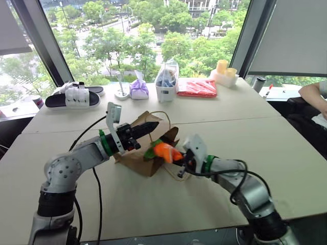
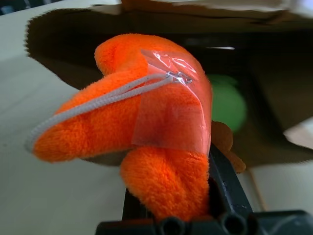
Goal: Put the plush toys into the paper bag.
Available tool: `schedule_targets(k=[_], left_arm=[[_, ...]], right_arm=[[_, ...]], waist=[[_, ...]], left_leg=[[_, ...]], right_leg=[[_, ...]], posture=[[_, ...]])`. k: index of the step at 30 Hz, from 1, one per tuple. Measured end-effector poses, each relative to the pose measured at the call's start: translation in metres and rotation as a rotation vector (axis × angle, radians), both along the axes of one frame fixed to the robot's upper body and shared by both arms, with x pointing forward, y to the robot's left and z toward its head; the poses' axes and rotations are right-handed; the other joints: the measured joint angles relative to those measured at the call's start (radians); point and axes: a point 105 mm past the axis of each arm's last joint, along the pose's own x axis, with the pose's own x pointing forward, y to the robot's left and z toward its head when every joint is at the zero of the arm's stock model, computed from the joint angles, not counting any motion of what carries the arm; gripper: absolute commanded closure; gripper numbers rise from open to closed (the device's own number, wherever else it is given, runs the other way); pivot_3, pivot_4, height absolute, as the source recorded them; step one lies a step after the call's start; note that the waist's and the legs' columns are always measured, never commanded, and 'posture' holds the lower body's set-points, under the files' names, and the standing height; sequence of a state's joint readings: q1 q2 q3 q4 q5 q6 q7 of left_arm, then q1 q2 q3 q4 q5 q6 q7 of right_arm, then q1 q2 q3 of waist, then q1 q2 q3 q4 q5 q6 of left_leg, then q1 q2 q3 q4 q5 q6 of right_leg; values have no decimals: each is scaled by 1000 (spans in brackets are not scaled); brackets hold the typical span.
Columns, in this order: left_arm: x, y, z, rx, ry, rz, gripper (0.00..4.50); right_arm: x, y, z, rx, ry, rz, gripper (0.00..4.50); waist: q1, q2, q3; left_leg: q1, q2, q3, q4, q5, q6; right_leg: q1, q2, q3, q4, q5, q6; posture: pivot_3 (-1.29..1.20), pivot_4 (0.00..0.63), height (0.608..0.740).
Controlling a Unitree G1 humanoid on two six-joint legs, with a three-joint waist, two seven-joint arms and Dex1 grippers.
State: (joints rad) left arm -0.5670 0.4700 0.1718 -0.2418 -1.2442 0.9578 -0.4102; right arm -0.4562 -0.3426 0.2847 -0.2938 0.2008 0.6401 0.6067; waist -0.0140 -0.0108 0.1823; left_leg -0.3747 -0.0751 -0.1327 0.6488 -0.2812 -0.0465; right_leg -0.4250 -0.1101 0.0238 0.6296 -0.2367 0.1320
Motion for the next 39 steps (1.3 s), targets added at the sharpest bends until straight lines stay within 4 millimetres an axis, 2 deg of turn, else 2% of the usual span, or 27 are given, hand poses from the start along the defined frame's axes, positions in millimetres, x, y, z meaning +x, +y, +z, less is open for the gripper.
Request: schedule_targets(k=[4, 8, 13, 14, 19, 22, 28, 32, 39], left_arm=[[-2, -2, 0, 0, 9, -20, 4500], [-4, -5, 3, -23, 8, -41, 4500], [-4, -5, 6, -34, 5, -44, 4500], [-5, -6, 8, -60, 7, -52, 4500], [-5, 0, 11, -96, 18, -29, 4500], [-5, 1, 5, -103, 43, -21, 4500], [-9, 0, -2, -74, 32, -5, 4500], [-9, 3, -22, 6, 40, 20, 4500], [-6, 8, -27, 7, 24, 45, 4500]], right_arm=[[17, 19, 7, -4, -53, 14, 4462], [33, 38, 5, -24, -77, 33, 4462], [41, 49, -3, -35, -87, 49, 4462], [50, 53, -6, -66, -122, 24, 4462], [63, 67, 1, -62, -233, -12, 4462], [62, 76, -1, -40, -231, -1, 3227], [52, 77, -8, -56, -198, 72, 35], [42, 59, -20, -101, -123, 114, 35], [17, 8, -3, -117, -91, 121, 35]], waist=[[-2, 0, 0], [-3, 0, 0], [-4, 0, 0], [-5, 0, 0], [-11, 0, 0], [-13, 0, 0], [-11, 0, 0], [-8, 0, 0], [0, 0, 0]], left_leg=[[0, 0, 0, -1, 3, -5], [-1, 0, 0, -2, 3, -5], [-1, 0, 0, -2, 3, -5], [-1, 0, 0, -2, 3, -6], [0, 1, 0, -2, 3, -6], [-1, 1, 0, -2, 3, -6], [-1, 1, 0, -2, 3, -6], [-1, 1, 0, -2, 3, -6], [-1, 1, 0, -2, 1, -2]], right_leg=[[-1, 0, 0, 0, 0, 0], [-2, 0, 0, 0, 0, 0], [-2, 0, 0, 0, 0, 0], [-2, 0, 0, 0, 0, 0], [-3, 1, 0, 1, 0, -1], [-3, 1, 0, 1, 0, -1], [-3, 1, 0, 1, 0, -1], [-3, 1, 0, 1, 0, -1], [-2, 1, 0, 0, 0, -1]], posture=[[0, 150, 740], [0, 150, 740], [0, 150, 740], [0, 150, 740], [0, 150, 740], [0, 150, 740], [0, 150, 740], [0, 150, 740], [0, 150, 740]])
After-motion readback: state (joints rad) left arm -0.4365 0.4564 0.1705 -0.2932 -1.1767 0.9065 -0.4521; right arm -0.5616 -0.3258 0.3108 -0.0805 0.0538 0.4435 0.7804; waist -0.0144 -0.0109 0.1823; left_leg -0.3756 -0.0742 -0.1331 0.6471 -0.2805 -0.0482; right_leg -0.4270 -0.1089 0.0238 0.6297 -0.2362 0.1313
